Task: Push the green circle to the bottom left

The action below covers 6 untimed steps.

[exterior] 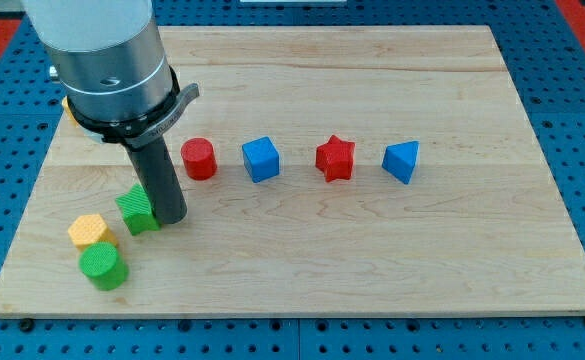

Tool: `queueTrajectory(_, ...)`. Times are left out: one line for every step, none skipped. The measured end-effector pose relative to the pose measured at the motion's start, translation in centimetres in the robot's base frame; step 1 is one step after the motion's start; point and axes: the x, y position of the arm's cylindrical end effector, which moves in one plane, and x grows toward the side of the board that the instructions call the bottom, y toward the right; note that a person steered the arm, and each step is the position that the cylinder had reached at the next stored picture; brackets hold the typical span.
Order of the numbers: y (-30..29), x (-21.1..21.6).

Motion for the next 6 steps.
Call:
queueTrajectory(2.1,4.4)
queueTrajectory(1.3,8.7)
queueTrajectory(-2.0,8.7)
queueTrajectory(-5.6,6.8)
queueTrajectory(-8.3,4.3)
queueTrajectory(-6.9,2.4)
